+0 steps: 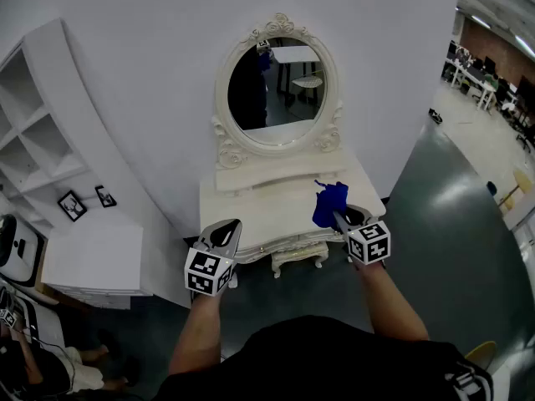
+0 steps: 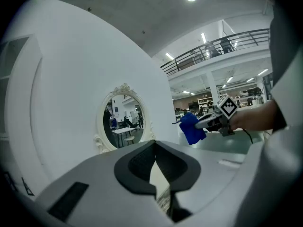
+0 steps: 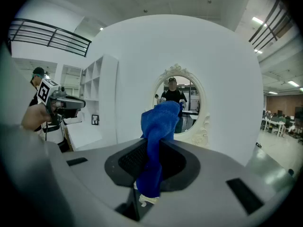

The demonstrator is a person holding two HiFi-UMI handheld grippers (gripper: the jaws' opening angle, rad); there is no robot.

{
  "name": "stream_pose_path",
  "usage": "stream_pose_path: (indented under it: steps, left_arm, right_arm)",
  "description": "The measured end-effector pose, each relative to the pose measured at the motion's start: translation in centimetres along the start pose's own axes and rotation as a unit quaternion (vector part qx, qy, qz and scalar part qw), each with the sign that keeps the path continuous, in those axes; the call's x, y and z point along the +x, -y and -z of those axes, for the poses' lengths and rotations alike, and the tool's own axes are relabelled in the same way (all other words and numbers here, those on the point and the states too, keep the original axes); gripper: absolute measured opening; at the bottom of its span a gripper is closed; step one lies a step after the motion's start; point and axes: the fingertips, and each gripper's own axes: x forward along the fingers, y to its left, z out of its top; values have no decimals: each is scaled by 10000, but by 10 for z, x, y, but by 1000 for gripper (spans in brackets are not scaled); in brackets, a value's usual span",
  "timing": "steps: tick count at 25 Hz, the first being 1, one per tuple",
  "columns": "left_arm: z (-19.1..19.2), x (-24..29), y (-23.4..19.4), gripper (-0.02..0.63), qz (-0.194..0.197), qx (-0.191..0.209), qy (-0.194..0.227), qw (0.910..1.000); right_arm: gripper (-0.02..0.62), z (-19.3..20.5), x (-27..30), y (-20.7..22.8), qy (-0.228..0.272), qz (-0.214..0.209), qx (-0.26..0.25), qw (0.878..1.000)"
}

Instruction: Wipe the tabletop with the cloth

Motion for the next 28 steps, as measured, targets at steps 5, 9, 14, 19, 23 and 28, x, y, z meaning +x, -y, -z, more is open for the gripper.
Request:
stream_pose_path:
  steps: [5,9,14,19,23,28]
  left_arm:
    - [13,-1,-1,9,62,-21,-108,9999]
    - [17,-3,-7,9,145,-2,-127,9998]
    - [25,-8,-10,9,149,-78,-119,9998]
    - [34,-7,-22,9,158,-181,-140,9996]
    - [36,0,-28,9,146,-207,-121,9996]
    - [38,16,-38,9,155,-202,-167,9995]
  right_arm:
    - [58,9,4,-7,-52,-11,68,10000]
    - [58,5,7,-14,51,34,162,9999]
    - [58,4,8,-20,20,50,147,9999]
    - [58,2,14,-22,-49,112,94,9999]
    - [58,5,22,-14,-121,173,89,9997]
    - [58,2,38,-3,-125,199,132,9996]
